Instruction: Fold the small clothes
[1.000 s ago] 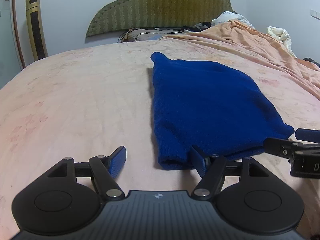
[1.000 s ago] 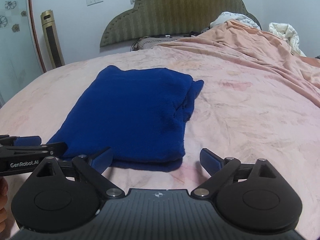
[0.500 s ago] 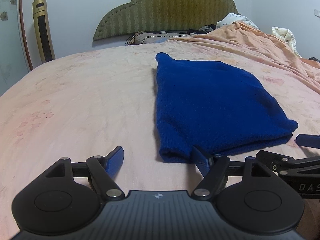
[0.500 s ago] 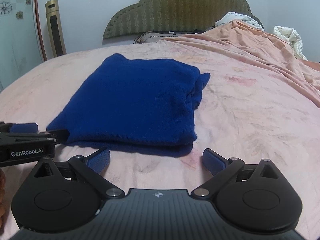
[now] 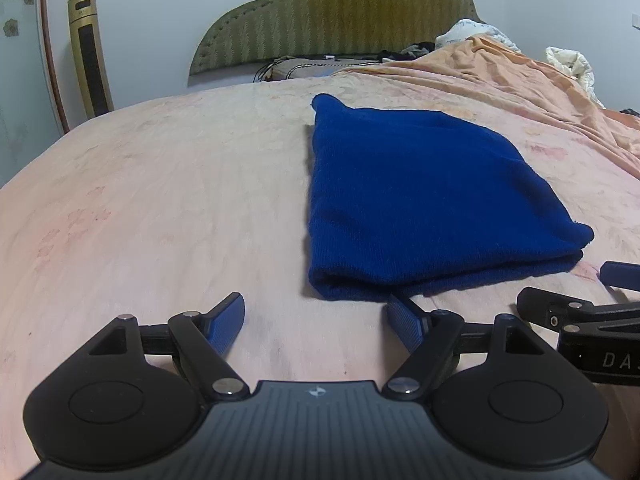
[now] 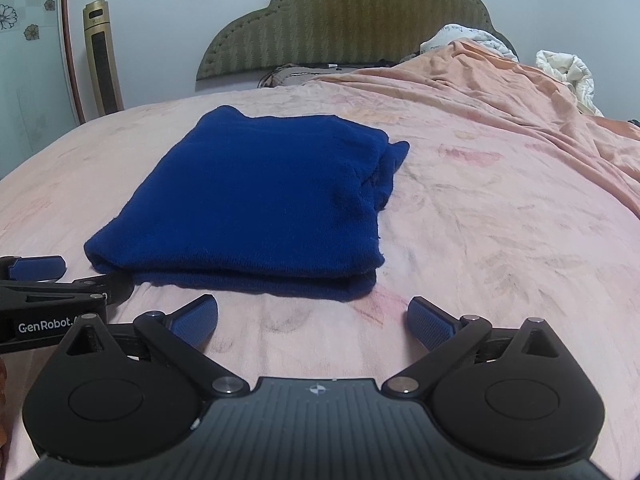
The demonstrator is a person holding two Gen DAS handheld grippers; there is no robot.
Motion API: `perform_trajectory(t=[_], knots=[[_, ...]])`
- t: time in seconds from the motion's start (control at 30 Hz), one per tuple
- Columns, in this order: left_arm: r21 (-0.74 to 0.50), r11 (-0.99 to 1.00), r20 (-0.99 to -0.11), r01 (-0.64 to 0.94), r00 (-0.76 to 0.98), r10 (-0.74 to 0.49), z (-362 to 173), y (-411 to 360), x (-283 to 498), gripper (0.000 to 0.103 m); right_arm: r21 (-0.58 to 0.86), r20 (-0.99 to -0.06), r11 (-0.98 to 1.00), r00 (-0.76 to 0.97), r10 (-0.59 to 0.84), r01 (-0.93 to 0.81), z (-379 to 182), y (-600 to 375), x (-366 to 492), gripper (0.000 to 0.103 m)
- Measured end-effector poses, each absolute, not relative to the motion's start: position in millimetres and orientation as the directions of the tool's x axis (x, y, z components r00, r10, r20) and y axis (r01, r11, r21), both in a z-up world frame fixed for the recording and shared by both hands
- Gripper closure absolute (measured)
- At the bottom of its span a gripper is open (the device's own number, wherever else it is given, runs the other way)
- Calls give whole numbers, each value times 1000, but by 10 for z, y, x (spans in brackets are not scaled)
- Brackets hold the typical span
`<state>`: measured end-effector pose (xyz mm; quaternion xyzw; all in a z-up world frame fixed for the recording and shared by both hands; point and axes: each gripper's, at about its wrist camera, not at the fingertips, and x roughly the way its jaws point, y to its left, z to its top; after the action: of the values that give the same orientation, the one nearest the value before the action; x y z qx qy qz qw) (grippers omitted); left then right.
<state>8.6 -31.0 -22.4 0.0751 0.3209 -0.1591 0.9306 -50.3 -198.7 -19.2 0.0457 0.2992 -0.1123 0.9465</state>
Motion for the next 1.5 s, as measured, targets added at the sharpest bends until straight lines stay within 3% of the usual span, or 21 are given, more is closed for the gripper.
perform_trajectory(t=[0.33,0.47,1.5], knots=[[39,948,-610,316,759,-228,-251,-278,40,17,-10,-582,970,787,-204,244,-197,-1941,-508,0],[29,957,-606,290,766,-214,-255,-231,42,9,-45,-593,970,775,-220,241,-224,-1911,-460,0],[59,957,-609,283,770,-190,-283,-269,24,3,-14,-603,969,770,-206,248,-258,-1953,-444,0]])
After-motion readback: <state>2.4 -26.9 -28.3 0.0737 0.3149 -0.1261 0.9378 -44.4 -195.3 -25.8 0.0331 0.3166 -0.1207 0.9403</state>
